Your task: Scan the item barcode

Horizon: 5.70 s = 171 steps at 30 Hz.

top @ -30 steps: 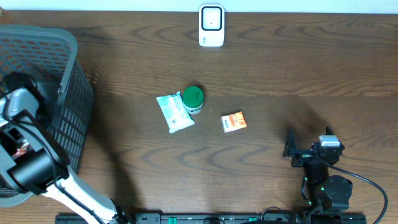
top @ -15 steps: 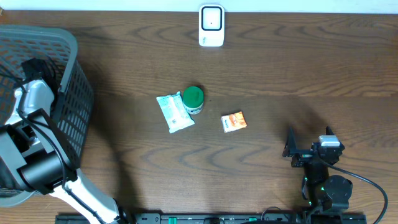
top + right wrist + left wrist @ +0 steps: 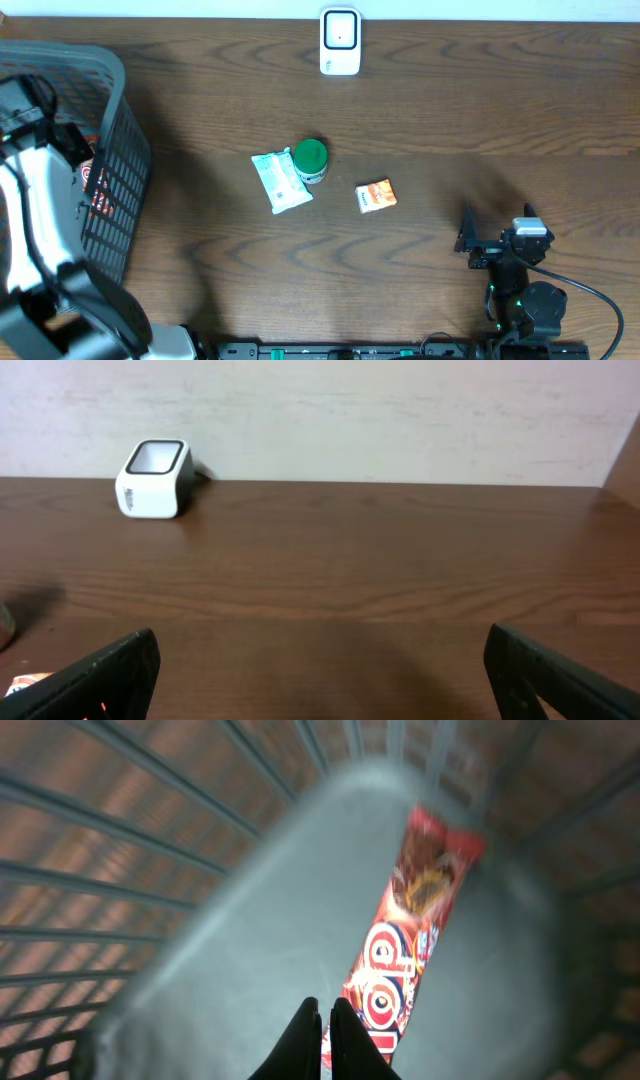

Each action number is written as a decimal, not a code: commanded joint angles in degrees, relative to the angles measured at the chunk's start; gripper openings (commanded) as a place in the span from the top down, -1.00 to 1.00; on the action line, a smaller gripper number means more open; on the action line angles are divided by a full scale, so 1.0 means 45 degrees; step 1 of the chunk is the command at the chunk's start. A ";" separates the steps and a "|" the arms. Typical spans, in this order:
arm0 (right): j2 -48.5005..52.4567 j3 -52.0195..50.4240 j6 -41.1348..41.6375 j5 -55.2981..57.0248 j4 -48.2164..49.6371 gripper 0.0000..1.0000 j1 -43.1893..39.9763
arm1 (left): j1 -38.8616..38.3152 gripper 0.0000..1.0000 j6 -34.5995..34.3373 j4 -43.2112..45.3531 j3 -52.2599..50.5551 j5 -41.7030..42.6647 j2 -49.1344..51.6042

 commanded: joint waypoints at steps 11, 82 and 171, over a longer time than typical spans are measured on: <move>-0.0068 -0.0044 -0.0146 -0.0019 0.0010 -0.98 0.0078 | 0.0005 -0.70 -0.0068 -0.0131 0.0034 0.0665 0.1273; -0.0068 -0.0044 -0.0146 -0.0019 0.0005 -0.99 0.0078 | -0.9462 0.85 -0.1156 -0.0325 0.1773 1.3614 -0.0957; 1.9938 1.8850 0.3249 -0.7407 -0.6081 -0.99 0.4677 | -1.2162 -0.71 0.4779 0.5251 0.1923 -0.8947 -0.7373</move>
